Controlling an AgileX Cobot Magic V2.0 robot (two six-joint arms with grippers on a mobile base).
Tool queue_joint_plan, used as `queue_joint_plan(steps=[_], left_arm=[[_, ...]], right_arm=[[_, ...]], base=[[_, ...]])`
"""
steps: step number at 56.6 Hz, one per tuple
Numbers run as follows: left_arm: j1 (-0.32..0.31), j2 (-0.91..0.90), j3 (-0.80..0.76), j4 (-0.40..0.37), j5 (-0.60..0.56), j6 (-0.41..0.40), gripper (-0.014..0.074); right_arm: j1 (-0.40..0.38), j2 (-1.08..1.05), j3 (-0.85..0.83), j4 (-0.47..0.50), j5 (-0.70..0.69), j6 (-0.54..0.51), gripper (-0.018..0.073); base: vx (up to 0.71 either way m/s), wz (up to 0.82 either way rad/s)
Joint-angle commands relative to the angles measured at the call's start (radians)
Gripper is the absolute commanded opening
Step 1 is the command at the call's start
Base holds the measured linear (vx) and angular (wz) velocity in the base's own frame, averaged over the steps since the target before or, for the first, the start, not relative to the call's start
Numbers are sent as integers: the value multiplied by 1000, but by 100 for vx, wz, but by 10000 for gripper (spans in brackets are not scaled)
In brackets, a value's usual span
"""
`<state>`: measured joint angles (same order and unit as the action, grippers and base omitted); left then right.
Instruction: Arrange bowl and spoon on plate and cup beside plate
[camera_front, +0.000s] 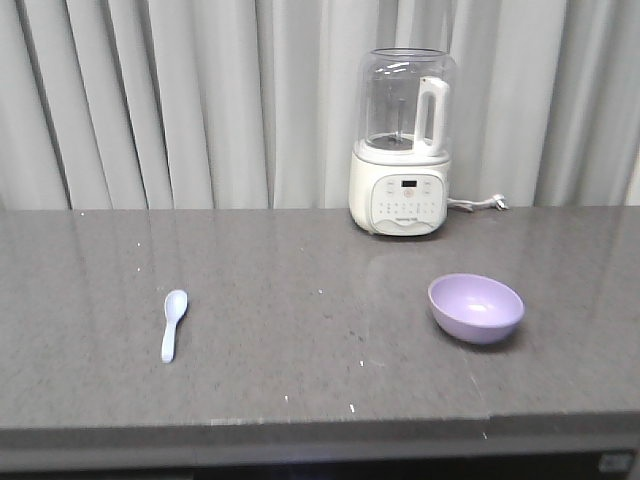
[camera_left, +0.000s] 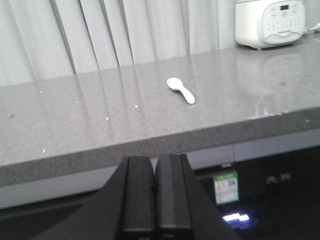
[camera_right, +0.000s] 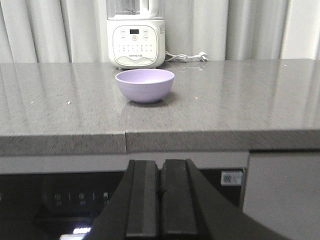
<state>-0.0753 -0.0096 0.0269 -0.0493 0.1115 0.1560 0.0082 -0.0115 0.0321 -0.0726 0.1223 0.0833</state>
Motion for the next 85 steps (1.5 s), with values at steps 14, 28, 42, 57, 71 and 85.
queue_joint_plan(steps=[14, 28, 42, 57, 71, 85], left_arm=[[-1, -17, -25, -3, -82, -9, -3], [-1, -17, -25, -3, -82, -9, -3], [-1, -17, -25, -3, -82, -9, -3], [-1, -17, -25, -3, -82, -9, -3], [-1, -17, -25, -3, -82, -9, -3], [-1, -17, -25, -3, -82, -9, -3]], right_arm=[[-5, -4, 2, -10, -82, 0, -8], [-5, -4, 2, -10, -83, 0, -8], [-5, -4, 2, -10, -83, 0, -8], [-5, -4, 2, -10, -83, 0, -8], [-5, -4, 2, -10, -83, 0, -8], [-5, -4, 2, -8, -83, 0, -8]], base=[[44, 6], [37, 1], [24, -5], [8, -4], [1, -1], [0, 0]])
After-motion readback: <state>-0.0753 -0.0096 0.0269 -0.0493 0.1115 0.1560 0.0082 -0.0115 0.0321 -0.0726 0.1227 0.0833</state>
